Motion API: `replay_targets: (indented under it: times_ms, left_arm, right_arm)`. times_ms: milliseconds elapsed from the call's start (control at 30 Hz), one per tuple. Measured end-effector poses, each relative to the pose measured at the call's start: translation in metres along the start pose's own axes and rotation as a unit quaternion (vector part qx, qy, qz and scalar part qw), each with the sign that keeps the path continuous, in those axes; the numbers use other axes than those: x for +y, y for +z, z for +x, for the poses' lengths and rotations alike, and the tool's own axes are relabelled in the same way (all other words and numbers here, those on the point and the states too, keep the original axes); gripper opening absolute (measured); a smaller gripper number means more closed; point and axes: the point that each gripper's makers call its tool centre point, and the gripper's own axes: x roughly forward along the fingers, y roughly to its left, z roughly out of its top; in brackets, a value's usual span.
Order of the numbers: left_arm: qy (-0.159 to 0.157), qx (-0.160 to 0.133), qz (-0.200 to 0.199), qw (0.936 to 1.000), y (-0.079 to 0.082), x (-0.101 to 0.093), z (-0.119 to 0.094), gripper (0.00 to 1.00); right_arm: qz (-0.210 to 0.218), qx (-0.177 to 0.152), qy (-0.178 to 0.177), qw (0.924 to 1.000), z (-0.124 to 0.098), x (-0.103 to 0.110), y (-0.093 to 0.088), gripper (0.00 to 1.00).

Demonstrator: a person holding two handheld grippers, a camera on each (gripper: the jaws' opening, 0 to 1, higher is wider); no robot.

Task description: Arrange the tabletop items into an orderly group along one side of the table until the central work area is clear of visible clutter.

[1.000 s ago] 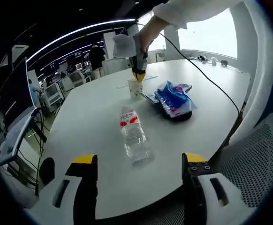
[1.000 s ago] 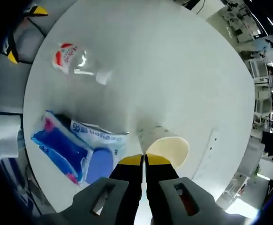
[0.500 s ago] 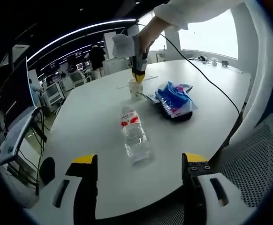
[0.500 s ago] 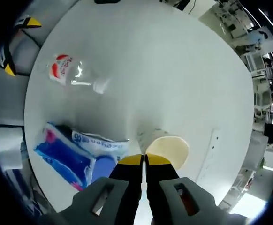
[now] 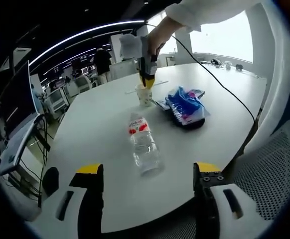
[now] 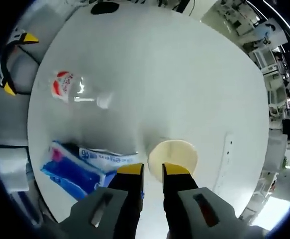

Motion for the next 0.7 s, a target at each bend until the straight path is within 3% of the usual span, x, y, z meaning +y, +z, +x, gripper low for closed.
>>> replay_targets:
  times_ms: [133,400,600,700]
  left_arm:
    - [0.0,0.0,-0.001,1.0,0.0,0.0,0.0,0.75]
    - [-0.003,0.004,0.0,1.0,-0.001,-0.002,0.001,0.75]
    - [-0.004,0.007,0.002,1.0,-0.002,-0.002,0.001,0.75]
    - [-0.005,0.006,0.002,1.0,-0.001,-0.002,0.001,0.75]
  right_arm:
    - [0.037,-0.022,0.0,0.9991,-0.006,0.005,0.004,0.26]
    - [0.048,-0.061,-0.013,0.9969,-0.027,0.005,0.013,0.3]
    - [0.093,-0.113,-0.011,0.9892,-0.041,0.012,0.018,0.34]
    - [0.097,-0.119,-0.017,0.988,-0.045,0.012,0.012,0.35]
